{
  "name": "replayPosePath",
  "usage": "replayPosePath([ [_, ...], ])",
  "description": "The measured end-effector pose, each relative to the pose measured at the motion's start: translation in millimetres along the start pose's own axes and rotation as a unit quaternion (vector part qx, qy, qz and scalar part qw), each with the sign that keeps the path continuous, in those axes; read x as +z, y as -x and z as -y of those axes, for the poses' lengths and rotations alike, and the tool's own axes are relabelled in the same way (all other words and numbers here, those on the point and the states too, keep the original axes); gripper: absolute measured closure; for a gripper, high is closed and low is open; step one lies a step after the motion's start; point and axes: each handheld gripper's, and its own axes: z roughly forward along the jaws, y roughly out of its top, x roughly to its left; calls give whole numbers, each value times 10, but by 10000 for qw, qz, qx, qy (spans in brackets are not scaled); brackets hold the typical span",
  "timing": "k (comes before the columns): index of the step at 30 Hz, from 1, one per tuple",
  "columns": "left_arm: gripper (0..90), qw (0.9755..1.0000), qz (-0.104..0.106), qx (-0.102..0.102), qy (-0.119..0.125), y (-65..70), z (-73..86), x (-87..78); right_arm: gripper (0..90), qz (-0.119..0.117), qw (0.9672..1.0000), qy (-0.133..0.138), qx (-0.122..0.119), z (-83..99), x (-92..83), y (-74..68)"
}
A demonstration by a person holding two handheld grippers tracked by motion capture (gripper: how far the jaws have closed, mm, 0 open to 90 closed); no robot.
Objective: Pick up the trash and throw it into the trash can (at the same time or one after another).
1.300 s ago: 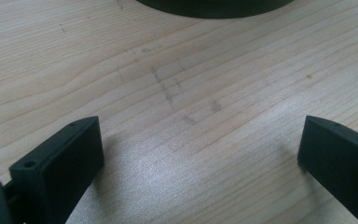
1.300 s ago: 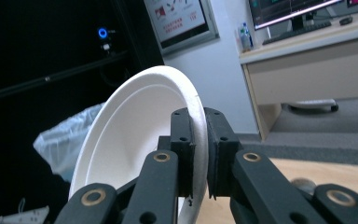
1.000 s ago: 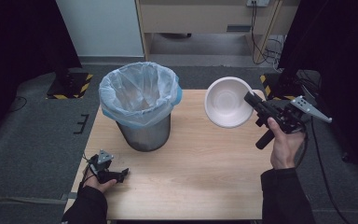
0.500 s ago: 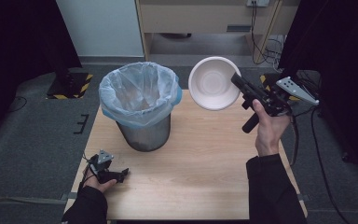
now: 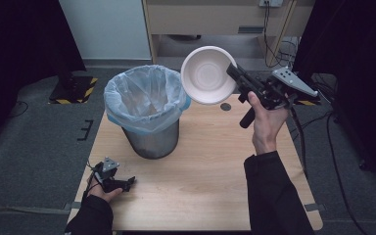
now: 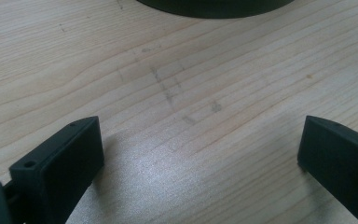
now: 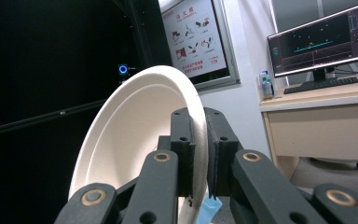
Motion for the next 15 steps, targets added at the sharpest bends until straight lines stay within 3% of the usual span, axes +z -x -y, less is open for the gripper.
replayPosePath([
  [15, 0, 10000, -4, -5, 10, 1, 0, 2, 837, -126, 9999, -33, -37, 62, 440, -236],
])
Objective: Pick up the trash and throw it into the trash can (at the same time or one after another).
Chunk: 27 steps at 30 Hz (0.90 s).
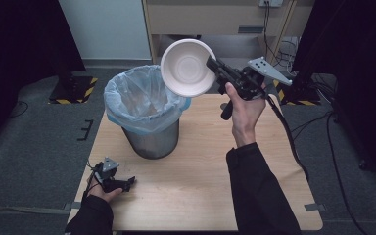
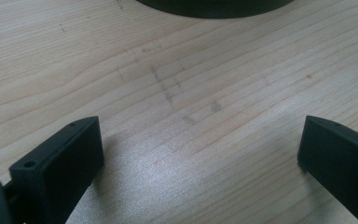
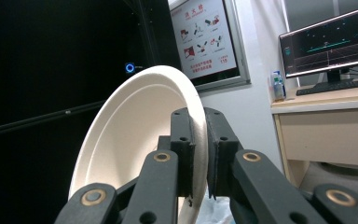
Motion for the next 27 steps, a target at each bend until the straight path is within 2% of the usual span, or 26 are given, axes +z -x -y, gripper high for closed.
replayPosePath([
  [3, 0, 10000, 0, -1, 1, 0, 0, 0, 837, -16, 10000, 44, 56, 24, 81, -41],
  [9, 0, 10000, 0, 0, 0, 0, 0, 0, 837, -35, 10000, 15, 12, 67, 257, -131],
  [10, 0, 10000, -1, 0, 1, 0, 0, 0, 837, -61, 9999, 41, 72, 80, 287, -143],
  [16, 0, 10000, 0, -1, 2, 0, 0, 0, 837, -61, 10000, -19, 17, 163, 473, -226],
  [17, 0, 10000, 0, -2, 2, 0, 0, 0, 837, -86, 9999, 4, 77, 180, 499, -238],
  [18, 0, 10000, 0, -2, 2, 0, 0, 0, 837, -92, 9998, 40, 154, 221, 544, -246],
  [27, 0, 10000, 3, -2, 1, 0, 0, 0, 836, 65, 9999, -98, 121, 486, 729, -288],
])
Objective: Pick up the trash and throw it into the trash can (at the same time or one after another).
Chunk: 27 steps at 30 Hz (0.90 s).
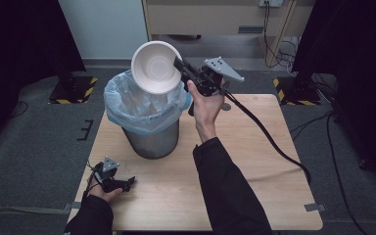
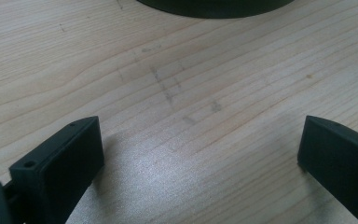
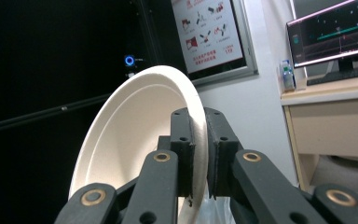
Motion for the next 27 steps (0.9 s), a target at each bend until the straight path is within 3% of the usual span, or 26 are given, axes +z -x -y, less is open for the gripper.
replayPosePath([
  [4, 0, 10000, 1, 0, 0, 0, 0, 0, 818, 6, 9999, -122, -79, 131, 88, -11],
  [6, 0, 10000, 0, 0, 0, 0, 0, 0, 732, -88, 9997, -186, -116, 196, 124, -18],
  [11, 0, 10000, 1, 1, -1, 0, 0, 0, 636, -167, 9985, -407, -341, 216, 85, -15],
  [15, 0, 10000, 0, 2, -2, 0, 0, 0, 483, -44, 9991, -331, -251, 111, -158, 136],
  [18, 0, 10000, 0, -2, -3, 0, 0, 0, 429, 47, 9986, -414, -325, 93, -289, 211],
  [23, 0, 10000, 1, 9, -13, -1, 0, -2, 348, 262, 9956, -729, -531, 158, -685, 408],
  [25, 0, 10000, 0, 7, -10, 0, 0, -2, 322, 325, 9928, -1003, -571, 241, -893, 508],
  [27, 0, 10000, 1, 7, -10, -1, 0, -1, 316, 336, 9918, -1083, -587, 278, -968, 548],
])
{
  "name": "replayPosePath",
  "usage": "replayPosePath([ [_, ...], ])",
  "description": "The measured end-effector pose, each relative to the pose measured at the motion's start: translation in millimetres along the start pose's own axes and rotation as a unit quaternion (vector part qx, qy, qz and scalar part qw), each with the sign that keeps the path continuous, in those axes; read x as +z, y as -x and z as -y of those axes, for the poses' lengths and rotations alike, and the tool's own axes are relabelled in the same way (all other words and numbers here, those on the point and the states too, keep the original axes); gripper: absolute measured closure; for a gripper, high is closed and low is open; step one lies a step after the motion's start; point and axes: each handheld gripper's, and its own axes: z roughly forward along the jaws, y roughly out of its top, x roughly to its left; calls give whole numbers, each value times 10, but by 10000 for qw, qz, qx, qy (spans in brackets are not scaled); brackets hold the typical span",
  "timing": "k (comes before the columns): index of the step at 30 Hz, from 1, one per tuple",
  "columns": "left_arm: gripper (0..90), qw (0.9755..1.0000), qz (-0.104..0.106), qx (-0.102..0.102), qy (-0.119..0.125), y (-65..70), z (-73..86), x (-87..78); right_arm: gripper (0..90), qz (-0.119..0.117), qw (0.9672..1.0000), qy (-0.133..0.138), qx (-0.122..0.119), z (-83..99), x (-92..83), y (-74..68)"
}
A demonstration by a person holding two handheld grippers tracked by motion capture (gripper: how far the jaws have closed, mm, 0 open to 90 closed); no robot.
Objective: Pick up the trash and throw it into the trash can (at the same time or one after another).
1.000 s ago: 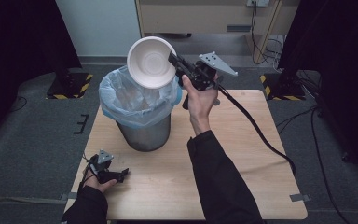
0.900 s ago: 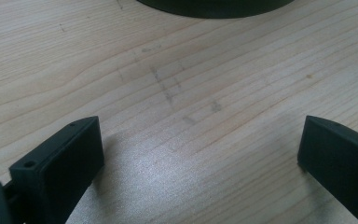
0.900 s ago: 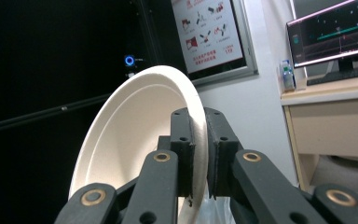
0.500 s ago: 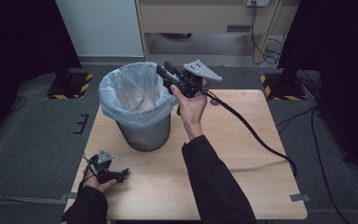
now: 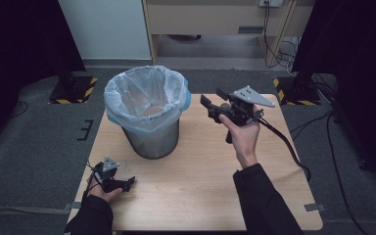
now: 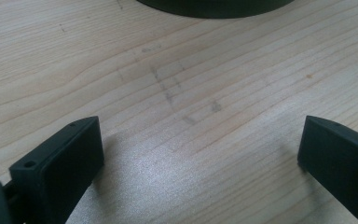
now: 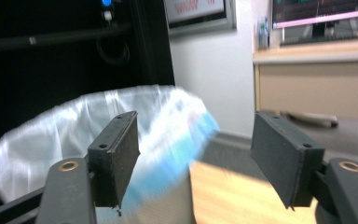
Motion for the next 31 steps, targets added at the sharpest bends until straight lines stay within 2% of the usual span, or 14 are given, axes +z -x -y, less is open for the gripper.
replayPosePath([
  [4, 0, 10000, -2, 0, 1, 0, 0, 0, 284, 29, 9990, -448, 76, 380, -291, 187],
  [5, 0, 10000, -2, 0, 1, 0, 0, 0, 284, 29, 9990, -448, 76, 380, -291, 187],
  [6, 0, 10000, -2, 1, 1, 0, 0, 0, 272, 26, 9973, -734, 79, 570, -384, 267],
  [12, 0, 10000, -3, 1, 0, 1, 0, 0, 259, 188, 9905, -1353, 121, 1007, -556, 482],
  [14, 0, 10000, -3, 0, 1, 1, 0, 0, 250, 216, 9872, -1573, 164, 1146, -615, 567],
  [20, 0, 10000, -4, 0, 2, 1, 0, 0, 239, 520, 9711, -2314, 278, 1517, -873, 905],
  [21, 0, 10000, -4, 0, 2, 1, 0, 0, 239, 520, 9711, -2314, 278, 1517, -873, 905],
  [22, 0, 10000, -4, -2, 3, 1, 0, 0, 225, 680, 9659, -2485, 244, 1582, -934, 988],
  [23, 0, 10000, -4, -2, 3, 1, 0, 0, 225, 680, 9659, -2485, 244, 1582, -934, 988],
  [25, 0, 10000, -4, -2, 3, 1, 0, 0, 212, 896, 9601, -2647, 109, 1652, -1013, 1088],
  [26, 0, 10000, -4, -2, 3, 1, 0, 0, 212, 896, 9601, -2647, 109, 1652, -1013, 1088],
  [28, 0, 10000, -4, -2, 4, 1, 0, 0, 202, 1026, 9554, -2768, 66, 1692, -1053, 1156],
  [30, 0, 10000, -3, -1, 2, 1, 0, 0, 192, 1170, 9499, -2894, 171, 1763, -1103, 1245],
  [31, 0, 10000, -3, -1, 2, 1, 0, 0, 192, 1170, 9499, -2894, 171, 1763, -1103, 1245],
])
